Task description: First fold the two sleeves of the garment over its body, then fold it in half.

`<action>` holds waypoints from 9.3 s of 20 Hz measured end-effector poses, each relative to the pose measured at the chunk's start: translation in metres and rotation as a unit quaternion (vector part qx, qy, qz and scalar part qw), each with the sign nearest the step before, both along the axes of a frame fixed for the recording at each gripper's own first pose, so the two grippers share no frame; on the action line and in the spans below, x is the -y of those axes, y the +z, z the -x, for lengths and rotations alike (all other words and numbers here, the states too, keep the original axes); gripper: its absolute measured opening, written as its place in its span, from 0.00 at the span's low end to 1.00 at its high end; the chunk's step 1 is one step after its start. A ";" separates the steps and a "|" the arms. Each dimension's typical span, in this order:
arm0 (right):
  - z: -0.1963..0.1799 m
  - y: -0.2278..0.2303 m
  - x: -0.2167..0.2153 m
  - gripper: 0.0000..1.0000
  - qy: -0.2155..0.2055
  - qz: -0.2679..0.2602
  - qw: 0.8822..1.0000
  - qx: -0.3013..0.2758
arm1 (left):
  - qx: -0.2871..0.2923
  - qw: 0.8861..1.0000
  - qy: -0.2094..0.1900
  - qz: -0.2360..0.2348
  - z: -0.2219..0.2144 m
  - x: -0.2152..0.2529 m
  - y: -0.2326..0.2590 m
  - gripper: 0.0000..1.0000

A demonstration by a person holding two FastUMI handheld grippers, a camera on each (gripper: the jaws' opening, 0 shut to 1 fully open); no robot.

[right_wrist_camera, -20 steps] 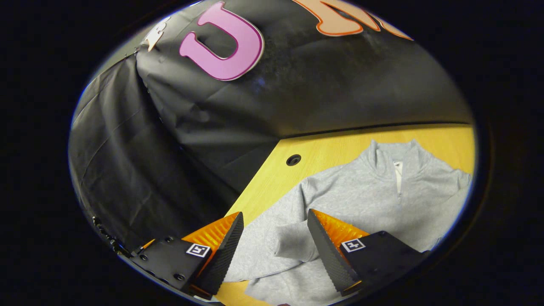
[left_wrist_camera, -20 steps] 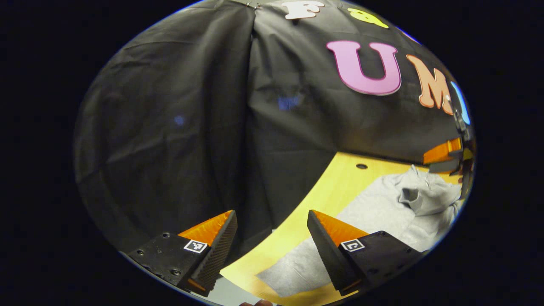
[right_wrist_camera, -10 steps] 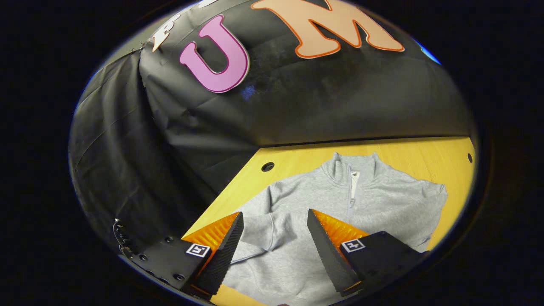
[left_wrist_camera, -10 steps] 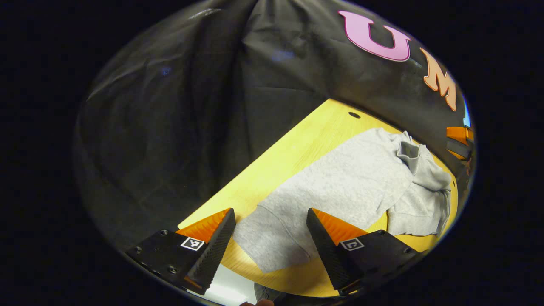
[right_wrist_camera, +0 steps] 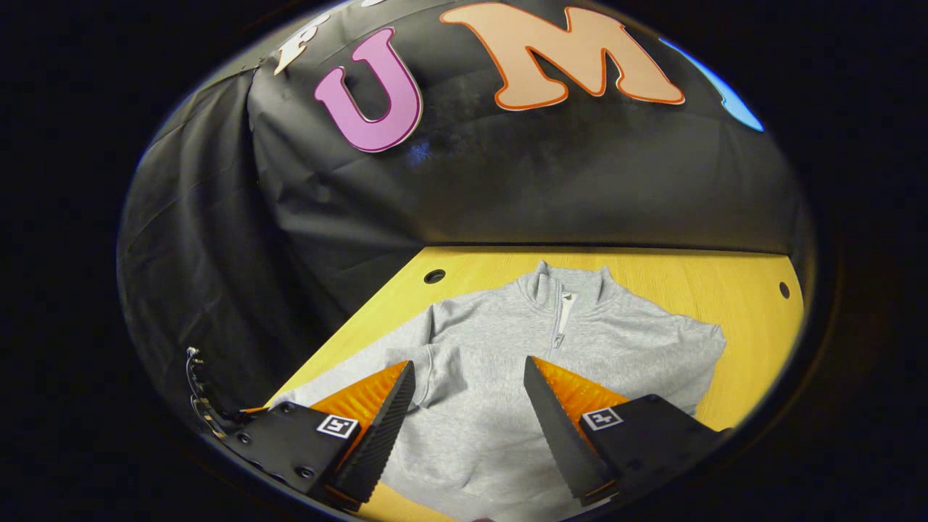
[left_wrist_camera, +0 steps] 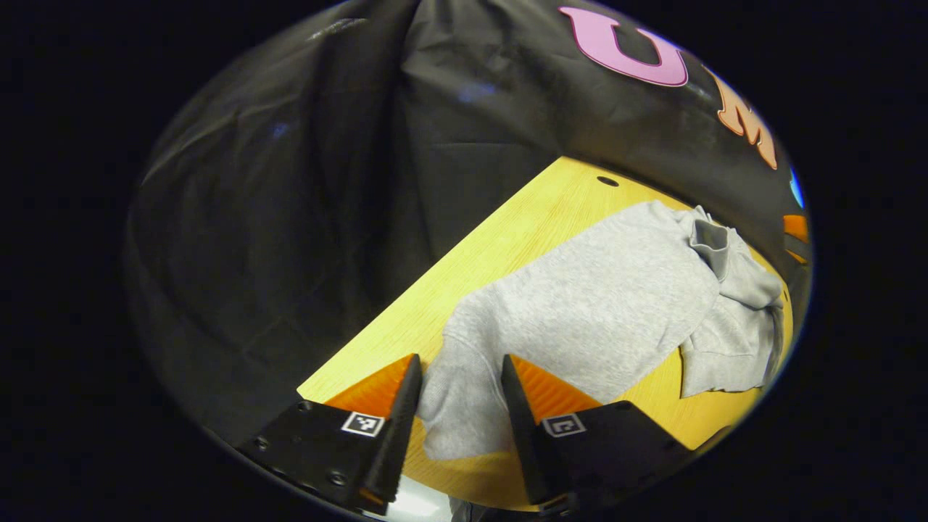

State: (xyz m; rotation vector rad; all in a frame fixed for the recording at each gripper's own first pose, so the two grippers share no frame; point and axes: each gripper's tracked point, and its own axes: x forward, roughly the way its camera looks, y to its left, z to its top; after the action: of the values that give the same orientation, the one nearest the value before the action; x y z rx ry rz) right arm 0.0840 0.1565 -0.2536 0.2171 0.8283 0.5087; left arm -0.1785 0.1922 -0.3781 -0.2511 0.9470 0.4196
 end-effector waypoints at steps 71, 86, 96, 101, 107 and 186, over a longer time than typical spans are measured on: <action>0.127 0.035 0.250 0.96 -0.220 0.064 0.973 0.011 | 0.197 0.884 -0.392 0.161 -0.291 0.460 0.169 0.97; 0.103 -0.015 0.232 0.97 -0.167 0.169 0.971 0.036 | 0.154 0.947 -0.274 0.061 -0.182 0.235 0.125 0.96; 0.152 -0.077 0.229 0.96 -0.136 0.211 0.967 -0.039 | 0.042 0.963 -0.241 0.110 -0.094 0.222 0.050 0.97; 0.167 -0.096 0.235 0.92 -0.132 0.215 0.965 -0.072 | 0.010 0.966 -0.233 0.109 -0.076 0.216 0.024 0.98; 0.181 -0.115 0.229 0.92 -0.100 0.230 0.963 -0.096 | 0.006 0.961 -0.270 0.065 -0.075 0.213 0.016 0.96; -0.145 -0.053 0.243 0.02 -0.282 0.034 0.956 -0.067 | -0.046 0.957 -0.204 0.202 -0.331 0.242 0.021 0.00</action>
State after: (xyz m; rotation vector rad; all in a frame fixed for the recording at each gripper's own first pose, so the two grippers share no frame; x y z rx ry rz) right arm 0.2286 -0.0868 -0.3071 0.4119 0.8680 -0.0730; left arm 0.1521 -0.0499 -0.3571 -0.3981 1.1415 -0.1489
